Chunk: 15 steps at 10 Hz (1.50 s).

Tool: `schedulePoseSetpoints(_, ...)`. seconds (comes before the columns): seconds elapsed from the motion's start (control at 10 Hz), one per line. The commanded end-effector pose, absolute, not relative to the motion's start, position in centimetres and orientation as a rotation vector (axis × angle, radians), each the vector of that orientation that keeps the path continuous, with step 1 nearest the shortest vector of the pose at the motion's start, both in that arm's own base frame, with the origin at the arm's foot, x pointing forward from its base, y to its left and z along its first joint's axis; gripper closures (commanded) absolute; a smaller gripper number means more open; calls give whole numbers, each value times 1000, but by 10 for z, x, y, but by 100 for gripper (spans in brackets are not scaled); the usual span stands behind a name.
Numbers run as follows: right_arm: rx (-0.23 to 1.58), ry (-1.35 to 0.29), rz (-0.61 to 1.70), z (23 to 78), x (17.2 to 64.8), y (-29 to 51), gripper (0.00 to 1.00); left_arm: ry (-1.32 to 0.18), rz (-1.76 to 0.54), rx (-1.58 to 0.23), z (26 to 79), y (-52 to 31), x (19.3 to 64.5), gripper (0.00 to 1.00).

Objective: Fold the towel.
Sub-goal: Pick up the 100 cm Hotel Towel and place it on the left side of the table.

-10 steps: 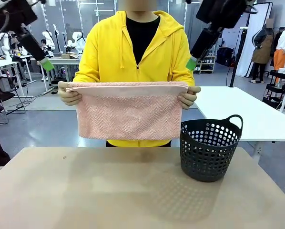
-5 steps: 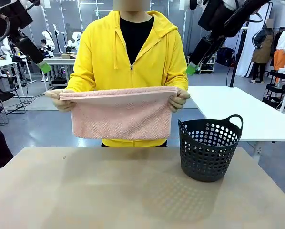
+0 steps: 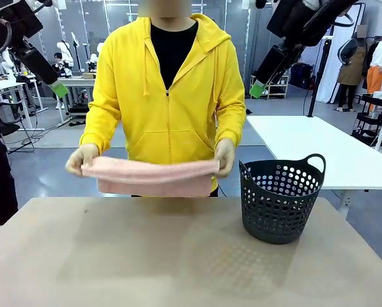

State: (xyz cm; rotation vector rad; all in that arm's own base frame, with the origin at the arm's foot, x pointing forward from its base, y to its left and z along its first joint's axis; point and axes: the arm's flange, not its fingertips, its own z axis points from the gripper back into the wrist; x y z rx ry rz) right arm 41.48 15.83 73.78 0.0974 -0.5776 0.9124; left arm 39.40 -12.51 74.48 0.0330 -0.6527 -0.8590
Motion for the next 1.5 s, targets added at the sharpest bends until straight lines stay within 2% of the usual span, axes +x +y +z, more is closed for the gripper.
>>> schedulePoseSetpoints(0.0,94,-571,909,739,415,158,0,-640,-866,35,749,-124,395,0)
schedulePoseSetpoints(1.4,94,-571,909,739,415,158,0,-640,-866,35,749,-124,395,0)
